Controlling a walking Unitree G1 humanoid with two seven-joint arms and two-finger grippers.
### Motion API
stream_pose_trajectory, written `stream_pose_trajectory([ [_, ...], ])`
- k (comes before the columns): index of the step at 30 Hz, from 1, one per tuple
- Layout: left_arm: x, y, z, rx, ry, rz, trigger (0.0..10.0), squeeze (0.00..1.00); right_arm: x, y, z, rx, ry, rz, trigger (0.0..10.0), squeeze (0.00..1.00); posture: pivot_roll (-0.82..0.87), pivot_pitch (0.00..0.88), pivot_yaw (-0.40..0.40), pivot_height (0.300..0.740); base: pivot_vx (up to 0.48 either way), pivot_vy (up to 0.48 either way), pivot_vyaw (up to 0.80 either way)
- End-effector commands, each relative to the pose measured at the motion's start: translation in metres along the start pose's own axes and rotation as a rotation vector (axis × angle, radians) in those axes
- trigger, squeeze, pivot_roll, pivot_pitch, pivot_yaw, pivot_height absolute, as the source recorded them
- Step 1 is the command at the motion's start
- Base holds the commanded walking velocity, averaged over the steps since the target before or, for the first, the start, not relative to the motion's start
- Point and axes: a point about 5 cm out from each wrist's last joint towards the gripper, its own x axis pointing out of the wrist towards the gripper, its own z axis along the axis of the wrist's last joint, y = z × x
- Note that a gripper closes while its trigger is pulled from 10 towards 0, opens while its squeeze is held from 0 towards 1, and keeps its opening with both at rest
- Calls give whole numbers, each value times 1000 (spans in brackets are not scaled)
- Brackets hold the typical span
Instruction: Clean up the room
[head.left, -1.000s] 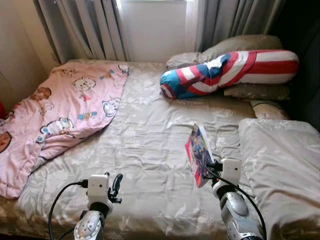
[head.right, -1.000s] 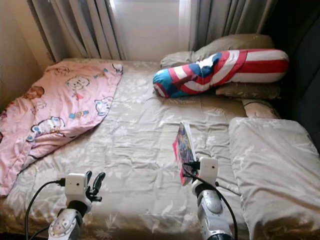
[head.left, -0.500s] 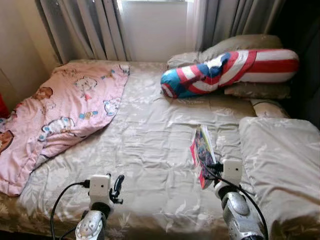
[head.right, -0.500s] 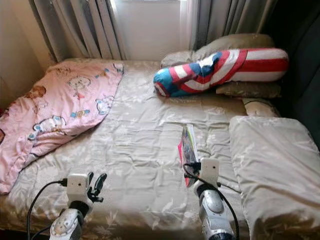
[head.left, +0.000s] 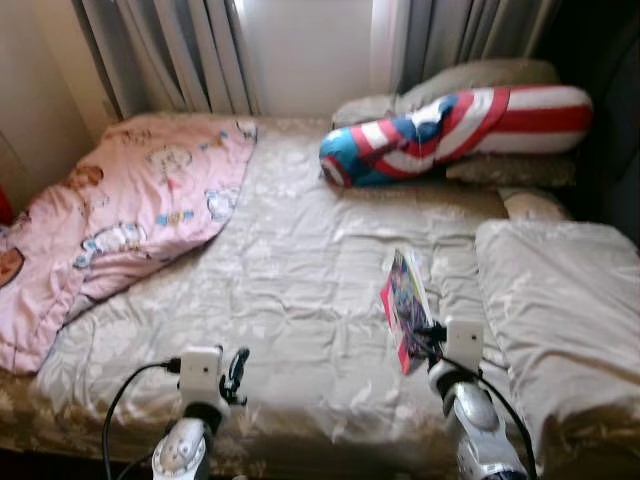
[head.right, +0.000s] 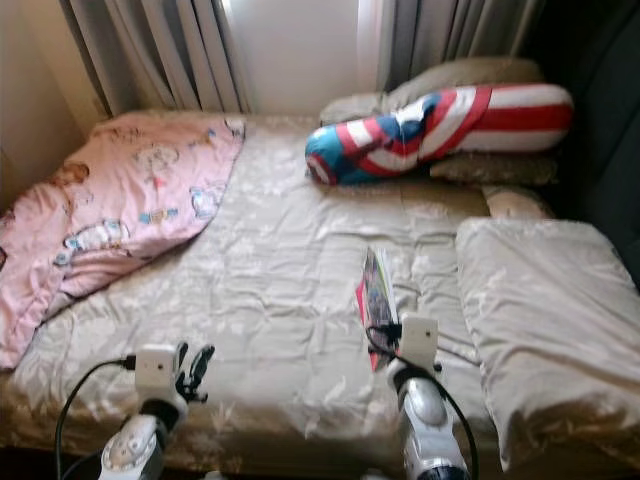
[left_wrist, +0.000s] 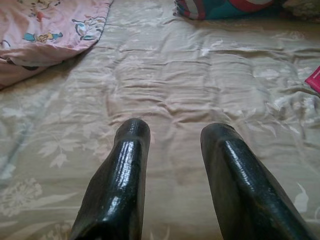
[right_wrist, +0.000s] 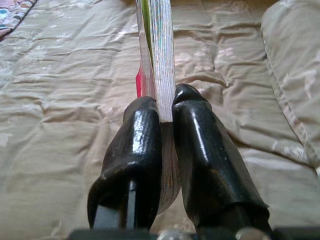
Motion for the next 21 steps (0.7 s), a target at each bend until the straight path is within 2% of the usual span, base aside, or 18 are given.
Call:
stream_pose_trajectory([
  [1,1,2,-1,-15,9,5,10000,0,4,1,11,-18,-52,4,10000,0,1,2,-10,666,0,0,0],
  [7,2,3,-1,-15,12,8,10000,0,4,2,6,-46,-9,-11,10000,0,4,7,-8,666,0,0,0],
  [21,4,4,-2,-16,25,8,10000,0,4,1,7,-50,-28,-20,10000,0,2,9,-4,666,0,0,0],
])
